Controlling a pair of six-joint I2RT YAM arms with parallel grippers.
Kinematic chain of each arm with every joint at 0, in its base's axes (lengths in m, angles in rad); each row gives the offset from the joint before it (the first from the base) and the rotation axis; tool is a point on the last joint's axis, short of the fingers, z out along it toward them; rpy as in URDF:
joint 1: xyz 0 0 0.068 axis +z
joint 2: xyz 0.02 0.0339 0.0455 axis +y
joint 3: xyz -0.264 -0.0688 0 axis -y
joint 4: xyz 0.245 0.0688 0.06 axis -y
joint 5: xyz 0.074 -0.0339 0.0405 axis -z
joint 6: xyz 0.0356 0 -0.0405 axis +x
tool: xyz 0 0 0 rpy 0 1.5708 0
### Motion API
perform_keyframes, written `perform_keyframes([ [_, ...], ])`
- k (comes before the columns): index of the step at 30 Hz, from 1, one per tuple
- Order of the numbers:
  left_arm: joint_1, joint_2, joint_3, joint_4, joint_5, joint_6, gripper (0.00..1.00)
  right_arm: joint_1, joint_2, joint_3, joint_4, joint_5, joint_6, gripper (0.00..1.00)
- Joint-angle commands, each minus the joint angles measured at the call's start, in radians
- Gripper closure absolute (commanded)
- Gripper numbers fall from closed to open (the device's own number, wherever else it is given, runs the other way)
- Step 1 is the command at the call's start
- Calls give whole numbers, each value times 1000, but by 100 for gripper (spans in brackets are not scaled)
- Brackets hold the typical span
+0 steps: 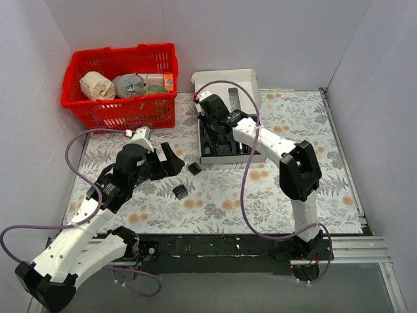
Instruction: Sort the hair-cutting tools
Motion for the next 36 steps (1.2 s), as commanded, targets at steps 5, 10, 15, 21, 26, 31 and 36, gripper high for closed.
perform_keyframes([
  [5,-3,-6,13,21,21,21,2,-103,116,114,39,-114,120,99],
  [10,-2,7,18,30,16,19,2,-112,62,-7,192,-118,344,99],
  [15,-3,11,21,30,18,8,2,-114,33,-77,275,-95,591,99],
  [21,-3,10,35,15,12,4,2,-115,8,-149,357,-41,868,99],
  [26,-3,4,41,0,4,2,2,-112,-27,-266,434,69,1016,99],
  [31,-2,7,48,-2,4,4,2,-111,-16,-274,459,137,1107,99],
  [36,-3,4,48,-6,-5,5,2,-111,42,-168,439,162,1159,99],
])
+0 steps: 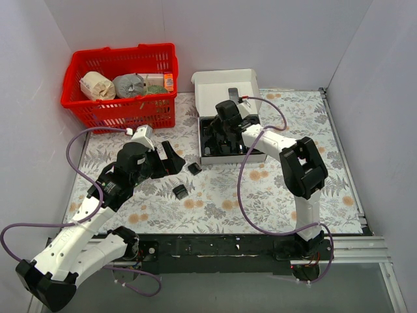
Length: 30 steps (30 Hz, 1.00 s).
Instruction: Sort the hair-cutting tools
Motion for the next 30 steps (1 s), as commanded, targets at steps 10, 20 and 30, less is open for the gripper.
perform_keyframes([
  [10,-3,-7,53,-23,-21,7,2,24,85,189,-25,107,192,99],
  [20,-2,-6,47,-20,-29,13,2,25,80,163,-62,157,184,99],
  [30,-2,-9,50,-21,-24,11,2,24,59,101,-80,180,204,99],
])
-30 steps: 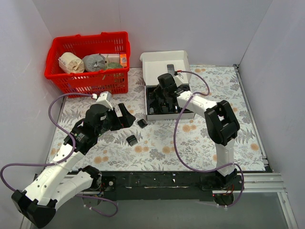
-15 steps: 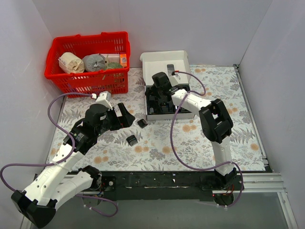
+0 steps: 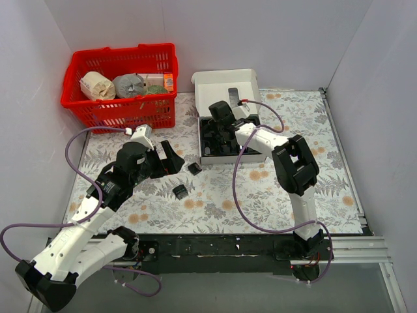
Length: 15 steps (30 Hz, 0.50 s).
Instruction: Sort the hair-cutting tools
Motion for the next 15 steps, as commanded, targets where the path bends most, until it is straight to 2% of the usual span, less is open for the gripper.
perform_keyframes([
  [1,-2,-11,38,-6,-9,8,2,0,-37,-34,-10,60,28,99],
  [6,-3,-17,39,-8,-9,5,2,0,-40,-45,-10,60,39,93],
  [7,-3,-17,39,-8,-9,5,2,0,-39,-43,-12,57,40,86],
  [10,-2,-17,42,-13,-10,5,2,0,-36,-40,-15,55,42,72],
  [15,-3,-17,50,-19,-12,6,2,-2,-40,-33,-21,57,42,62],
])
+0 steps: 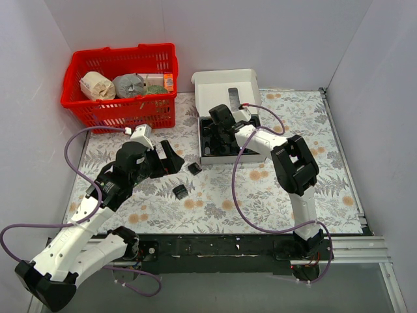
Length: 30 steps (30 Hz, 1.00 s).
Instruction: Sort the hair-cutting tools
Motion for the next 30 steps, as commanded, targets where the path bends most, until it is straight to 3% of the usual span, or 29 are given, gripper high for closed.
perform_keyframes([
  [1,-2,-16,49,-12,-13,5,2,1,-37,15,0,44,14,61],
  [9,-3,-21,56,-26,-20,9,2,0,-50,35,-5,55,-2,60],
  [13,-3,-12,51,-27,-29,11,2,6,-121,34,5,83,-94,59],
  [19,-3,27,29,8,-33,18,2,24,-314,-52,60,101,-453,58],
  [24,-2,39,-7,59,-87,21,2,24,-526,-316,206,-2,-788,66],
  [27,-2,54,-40,85,-87,20,2,24,-625,-379,106,-17,-939,64],
  [30,-3,87,-55,83,-89,-20,2,26,-724,-457,28,-77,-1013,57],
])
